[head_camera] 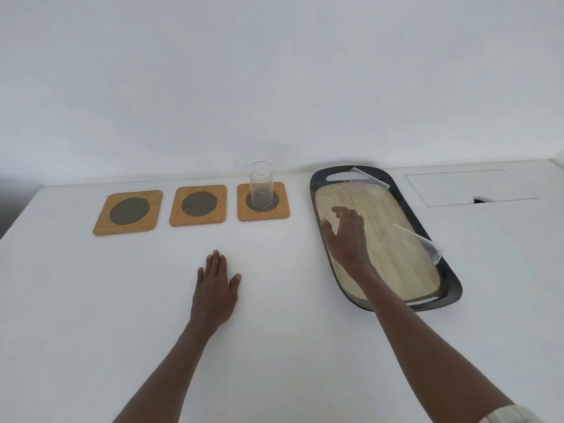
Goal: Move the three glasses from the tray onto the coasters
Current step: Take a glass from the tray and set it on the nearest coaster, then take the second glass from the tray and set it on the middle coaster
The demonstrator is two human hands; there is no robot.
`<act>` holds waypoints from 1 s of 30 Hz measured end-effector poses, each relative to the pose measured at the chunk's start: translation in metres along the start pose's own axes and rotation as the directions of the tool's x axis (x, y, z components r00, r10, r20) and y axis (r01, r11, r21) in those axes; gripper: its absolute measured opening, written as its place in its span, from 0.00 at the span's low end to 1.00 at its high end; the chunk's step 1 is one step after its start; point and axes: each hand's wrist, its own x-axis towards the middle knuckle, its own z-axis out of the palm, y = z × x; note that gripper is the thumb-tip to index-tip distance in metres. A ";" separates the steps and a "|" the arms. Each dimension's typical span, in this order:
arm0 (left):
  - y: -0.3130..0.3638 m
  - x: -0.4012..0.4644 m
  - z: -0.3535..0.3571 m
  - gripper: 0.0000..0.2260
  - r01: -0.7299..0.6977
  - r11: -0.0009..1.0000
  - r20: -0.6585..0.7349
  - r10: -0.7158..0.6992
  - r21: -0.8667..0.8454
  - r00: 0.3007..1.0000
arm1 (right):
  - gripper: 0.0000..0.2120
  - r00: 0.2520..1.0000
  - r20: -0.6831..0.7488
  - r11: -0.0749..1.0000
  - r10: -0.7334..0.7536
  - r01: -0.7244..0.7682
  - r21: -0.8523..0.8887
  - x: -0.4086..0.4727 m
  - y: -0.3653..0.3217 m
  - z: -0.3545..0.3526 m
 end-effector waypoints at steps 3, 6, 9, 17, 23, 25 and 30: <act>0.020 -0.006 0.010 0.29 -0.055 0.998 0.023 0.055 -0.015 0.998 | 0.18 0.999 -0.041 0.999 0.007 -0.009 -0.035 -0.010 0.021 -0.024; 0.041 -0.011 0.020 0.30 -0.111 0.994 0.039 0.112 -0.019 0.993 | 0.18 0.996 -0.083 0.997 0.031 -0.036 -0.062 -0.014 0.042 -0.048; 0.059 -0.013 0.029 0.30 -0.151 0.988 0.056 0.152 -0.018 0.987 | 0.20 0.993 -0.093 0.992 0.075 -0.084 -0.098 -0.016 0.061 -0.073; 0.066 -0.016 0.041 0.35 -0.183 0.981 0.032 0.182 0.059 0.983 | 0.31 0.983 -0.056 0.950 0.174 -0.182 -0.255 -0.010 0.112 -0.118; 0.064 -0.015 0.044 0.34 -0.178 0.981 0.018 0.177 0.079 0.984 | 0.39 0.966 0.053 0.929 0.251 -0.225 -0.293 -0.011 0.140 -0.128; 0.064 -0.015 0.043 0.34 -0.178 0.981 0.018 0.177 0.080 0.984 | 0.39 0.963 0.086 0.932 0.255 -0.221 -0.286 -0.011 0.145 -0.129; 0.064 -0.016 0.043 0.34 -0.178 0.980 0.019 0.177 0.089 0.984 | 0.37 0.962 0.114 0.936 0.250 -0.210 -0.283 -0.015 0.154 -0.123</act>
